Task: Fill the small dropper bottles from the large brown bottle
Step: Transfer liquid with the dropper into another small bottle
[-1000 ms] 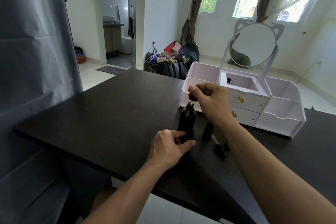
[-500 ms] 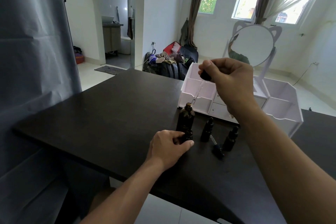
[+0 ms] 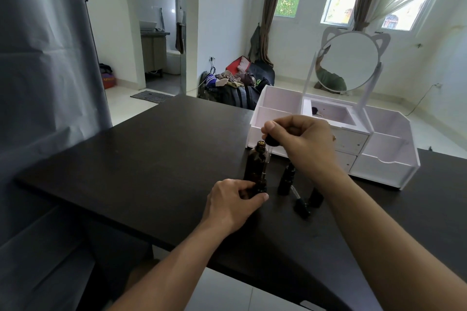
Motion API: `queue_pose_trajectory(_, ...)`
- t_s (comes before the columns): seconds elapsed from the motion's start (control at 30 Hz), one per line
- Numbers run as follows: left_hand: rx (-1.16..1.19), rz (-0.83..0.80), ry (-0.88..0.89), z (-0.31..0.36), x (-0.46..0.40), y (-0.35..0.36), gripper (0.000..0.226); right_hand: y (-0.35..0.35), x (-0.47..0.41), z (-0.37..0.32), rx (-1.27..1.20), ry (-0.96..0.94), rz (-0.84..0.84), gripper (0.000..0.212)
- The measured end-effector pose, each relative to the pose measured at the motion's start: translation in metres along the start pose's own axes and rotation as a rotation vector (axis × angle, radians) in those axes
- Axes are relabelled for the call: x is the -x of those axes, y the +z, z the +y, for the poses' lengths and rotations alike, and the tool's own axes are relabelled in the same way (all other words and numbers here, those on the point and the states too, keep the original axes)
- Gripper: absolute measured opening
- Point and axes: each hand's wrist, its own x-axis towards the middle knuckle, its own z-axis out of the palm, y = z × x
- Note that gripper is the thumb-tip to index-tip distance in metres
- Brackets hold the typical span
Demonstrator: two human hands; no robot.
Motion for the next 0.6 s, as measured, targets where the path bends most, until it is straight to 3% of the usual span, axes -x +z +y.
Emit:
queue_pose_trajectory(0.27, -0.003, 0.002, -0.007, -0.0008, -0.0006, 0.0002, 0.038, 0.0007, -0.0001, 0.0056, -0.006, 0.009, -0.014, 0.017)
queue_pose_trajectory(0.6, -0.005, -0.001, -0.007, 0.0011, 0.0006, -0.0009, 0.039, -0.0001, 0.0003, 0.0021, -0.026, -0.002, -0.022, 0.011)
